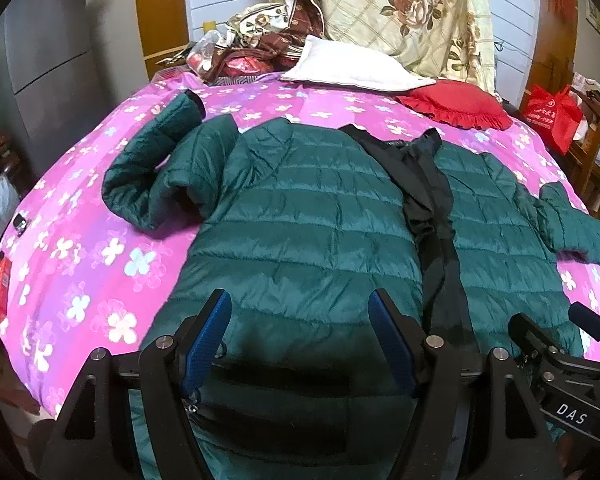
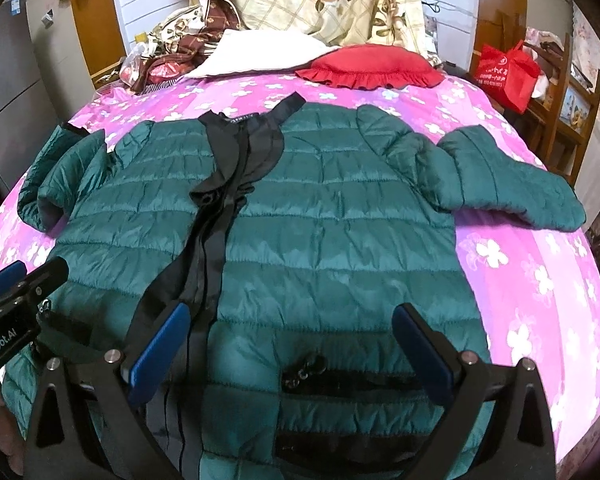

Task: Fold large clothes
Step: 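Move both grippers over the green puffer jacket toward its sleeve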

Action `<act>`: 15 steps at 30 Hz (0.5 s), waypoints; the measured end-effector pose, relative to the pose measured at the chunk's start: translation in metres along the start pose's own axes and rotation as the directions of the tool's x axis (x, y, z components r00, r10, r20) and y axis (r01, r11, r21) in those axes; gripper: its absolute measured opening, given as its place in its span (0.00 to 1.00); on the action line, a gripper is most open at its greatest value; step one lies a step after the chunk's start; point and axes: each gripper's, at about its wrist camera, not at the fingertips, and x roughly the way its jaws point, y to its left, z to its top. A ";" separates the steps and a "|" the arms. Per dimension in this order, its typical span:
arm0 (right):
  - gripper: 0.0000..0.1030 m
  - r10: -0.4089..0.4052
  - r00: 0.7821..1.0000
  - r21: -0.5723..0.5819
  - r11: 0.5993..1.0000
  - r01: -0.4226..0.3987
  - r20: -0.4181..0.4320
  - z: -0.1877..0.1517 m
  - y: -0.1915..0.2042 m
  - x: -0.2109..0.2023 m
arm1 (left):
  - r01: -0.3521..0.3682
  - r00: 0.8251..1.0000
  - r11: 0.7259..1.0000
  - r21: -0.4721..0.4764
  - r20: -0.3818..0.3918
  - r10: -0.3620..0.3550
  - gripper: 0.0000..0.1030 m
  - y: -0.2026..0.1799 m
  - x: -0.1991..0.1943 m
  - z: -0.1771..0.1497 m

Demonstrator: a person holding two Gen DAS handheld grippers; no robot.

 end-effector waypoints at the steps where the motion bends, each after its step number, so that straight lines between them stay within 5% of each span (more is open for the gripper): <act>1: 1.00 -0.001 1.000 0.000 1.000 0.001 0.005 0.001 0.000 0.000 | -0.003 1.000 1.000 -0.004 0.002 0.003 0.38 0.001 0.000 0.002; 15: 1.00 0.001 1.000 -0.024 1.000 -0.001 -0.002 0.019 0.002 0.013 | -0.056 0.998 0.998 -0.015 -0.011 0.056 0.38 0.013 0.020 0.015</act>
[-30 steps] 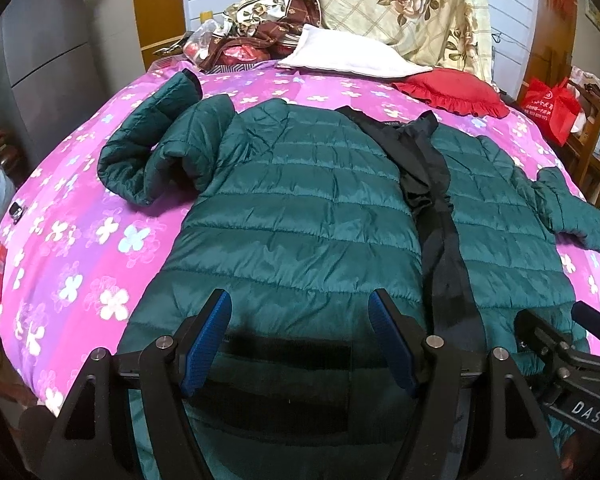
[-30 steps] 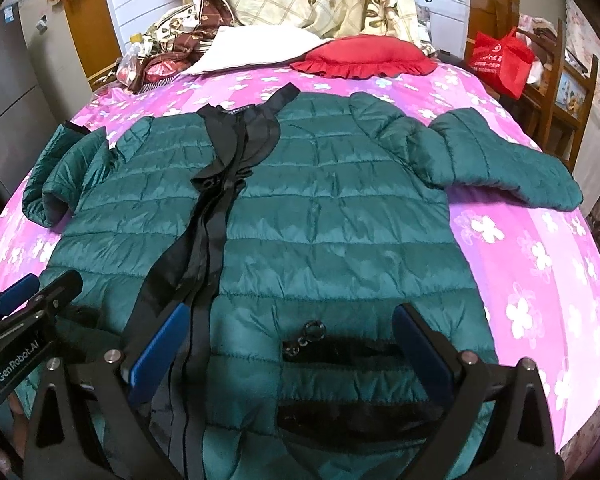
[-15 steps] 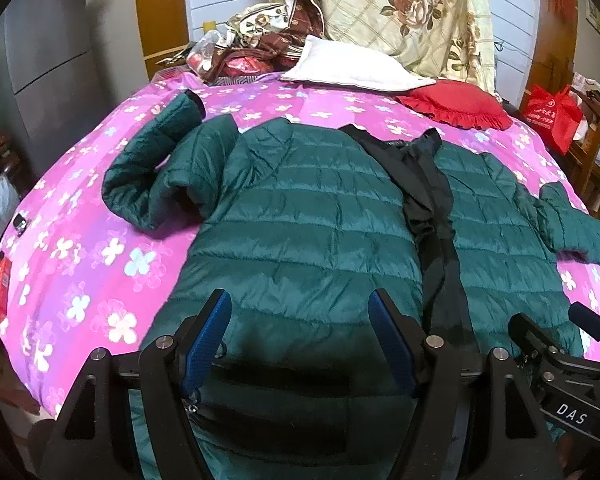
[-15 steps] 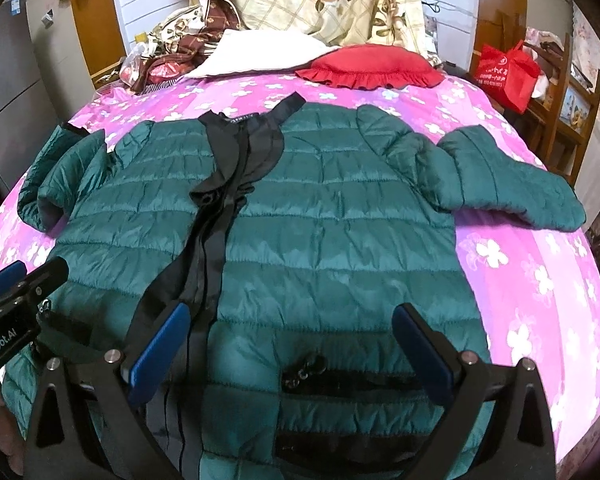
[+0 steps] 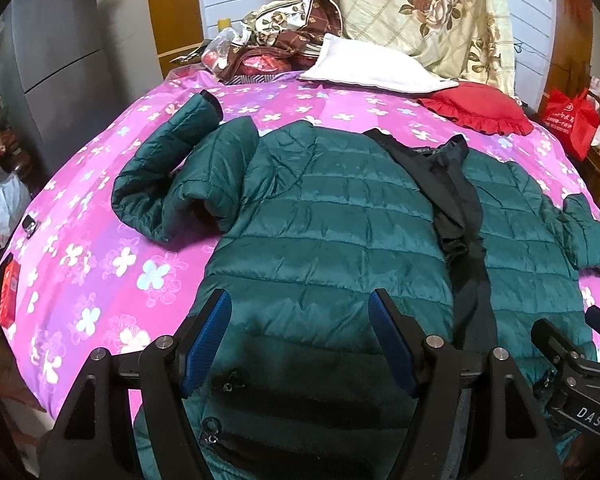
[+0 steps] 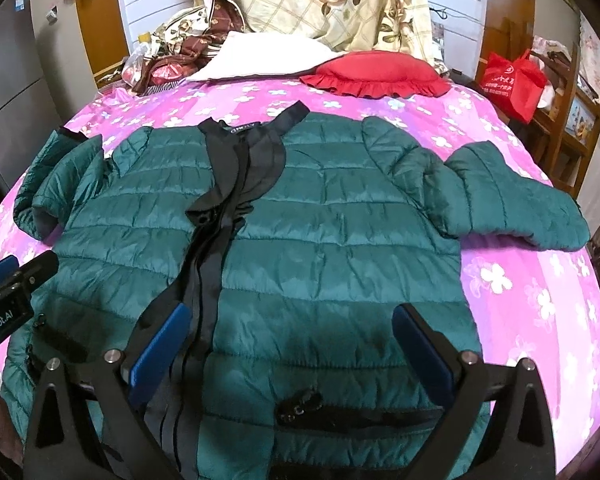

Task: Fold large clothes
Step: 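Move both grippers over the green puffer jacket toward its sleeve, then grasp the jacket sleeve cuff with the left gripper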

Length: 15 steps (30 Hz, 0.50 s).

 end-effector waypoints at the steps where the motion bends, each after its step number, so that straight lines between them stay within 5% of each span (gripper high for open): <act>1: 1.00 0.003 1.000 -0.001 1.000 -0.003 -0.001 0.001 0.000 0.001 | -0.003 1.000 1.000 -0.001 0.001 0.003 0.38 0.001 0.001 0.001; 15: 1.00 0.015 1.000 -0.011 1.000 -0.016 -0.014 0.014 0.009 0.018 | -0.041 0.999 0.999 -0.028 0.006 0.041 0.38 0.018 0.015 0.016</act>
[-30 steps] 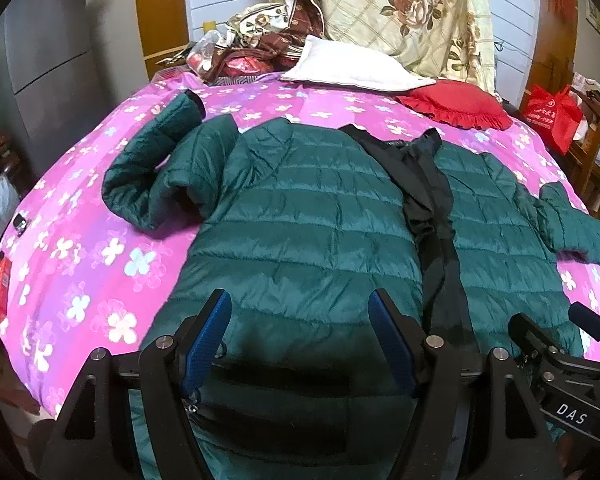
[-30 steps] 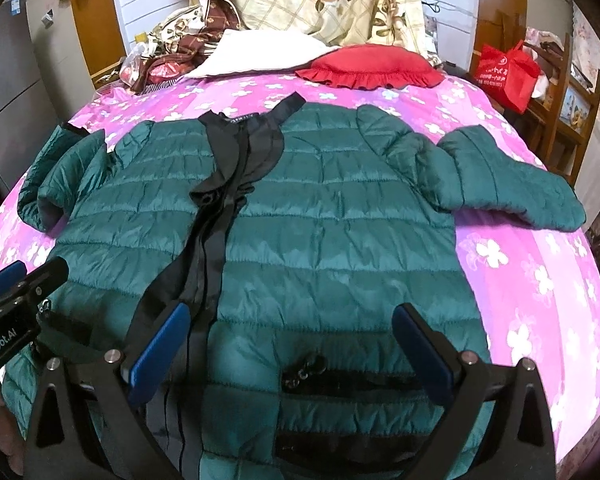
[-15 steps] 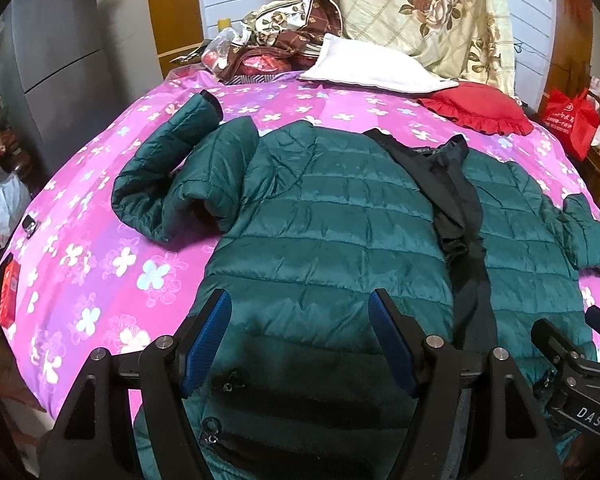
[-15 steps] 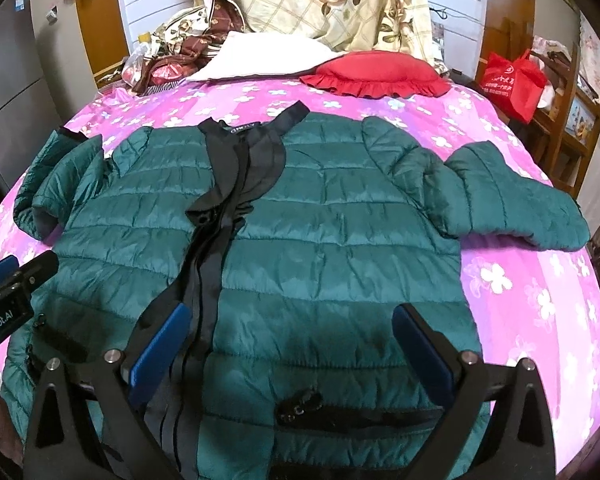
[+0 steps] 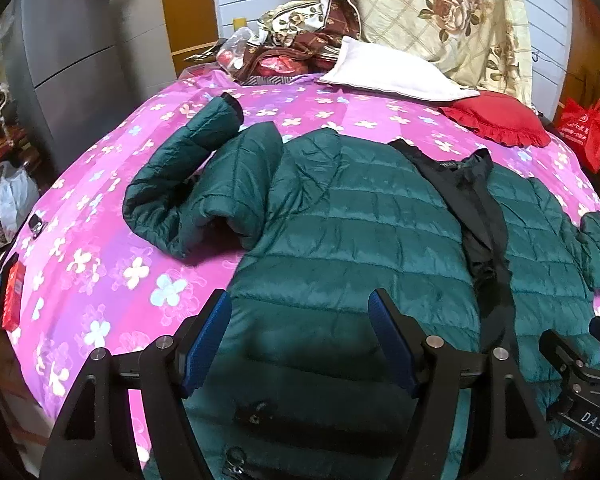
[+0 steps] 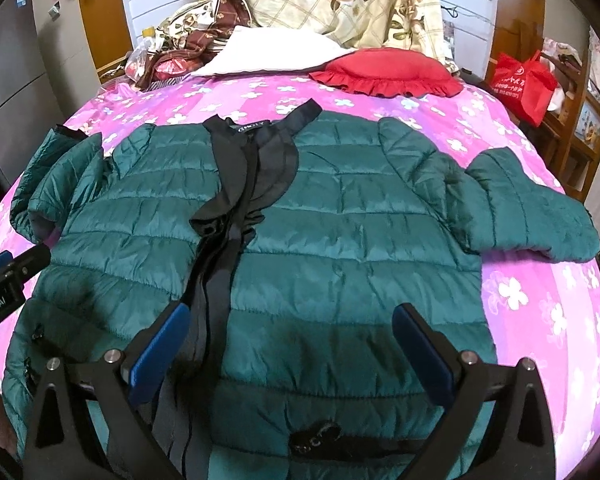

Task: Fold large clothes
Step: 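Grasp the jacket sleeve cuff with the left gripper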

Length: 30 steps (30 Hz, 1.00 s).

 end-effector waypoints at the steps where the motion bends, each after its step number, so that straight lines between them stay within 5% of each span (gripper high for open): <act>1: 1.00 0.001 1.000 0.000 1.000 -0.001 0.000 0.001 0.000 0.001 | -0.005 1.000 1.000 0.001 0.001 0.005 0.38 0.001 0.001 0.001; 17: 1.00 0.025 0.999 -0.010 1.000 -0.025 -0.024 0.015 0.011 0.022 | -0.046 0.998 0.999 -0.021 0.032 0.047 0.38 0.027 0.014 0.030; 30: 1.00 0.050 0.998 -0.038 0.998 -0.051 -0.045 0.023 0.028 0.036 | -0.077 0.993 0.991 -0.108 0.084 0.086 0.38 0.104 0.040 0.093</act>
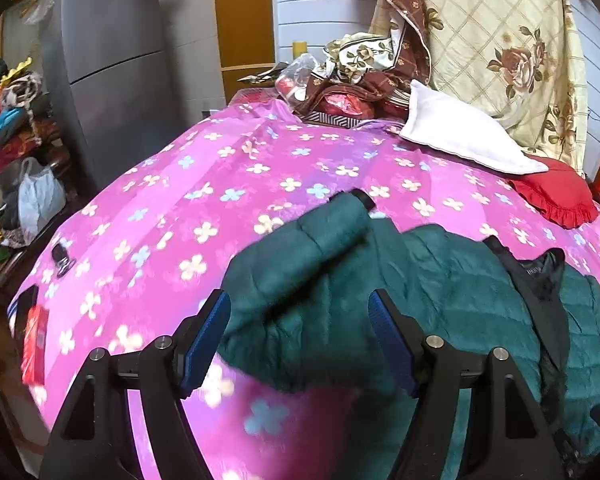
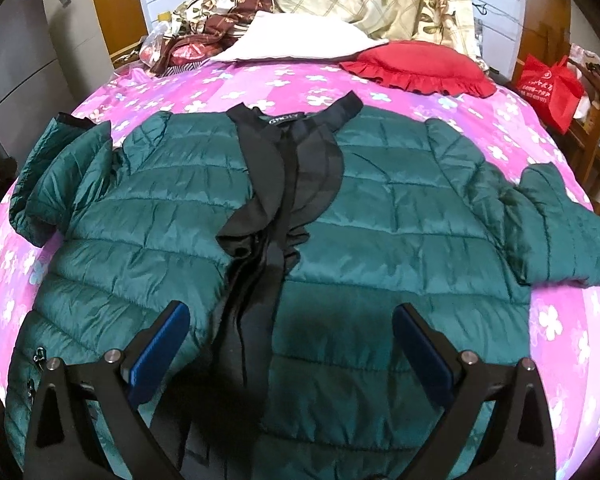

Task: Fold large clothes
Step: 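Grasp the jacket sleeve cuff with the left gripper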

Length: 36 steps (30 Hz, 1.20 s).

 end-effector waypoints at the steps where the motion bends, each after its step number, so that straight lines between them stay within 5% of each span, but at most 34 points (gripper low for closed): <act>1: 1.00 0.003 1.000 0.000 1.000 -0.003 -0.001 0.000 0.001 0.001 | 0.014 1.000 1.000 0.004 -0.009 -0.014 0.38 0.001 0.008 0.004; 11: 1.00 0.001 1.000 -0.023 1.000 -0.001 -0.026 0.003 0.007 0.013 | 0.008 0.999 0.996 0.093 -0.048 -0.003 0.38 -0.017 0.053 0.019; 22: 1.00 0.004 0.999 -0.036 0.999 -0.006 -0.051 0.002 0.010 0.020 | -0.001 0.997 0.996 0.088 -0.071 0.007 0.37 -0.023 0.081 0.031; 27: 1.00 -0.001 0.998 -0.035 0.999 -0.001 -0.063 0.002 0.007 0.024 | 0.030 0.996 0.998 0.057 -0.084 -0.025 0.01 -0.021 0.088 0.029; 36: 1.00 -0.007 0.998 -0.026 1.000 0.005 -0.067 0.003 -0.001 0.024 | 0.053 0.999 0.999 -0.006 0.006 -0.053 0.00 -0.011 0.059 0.032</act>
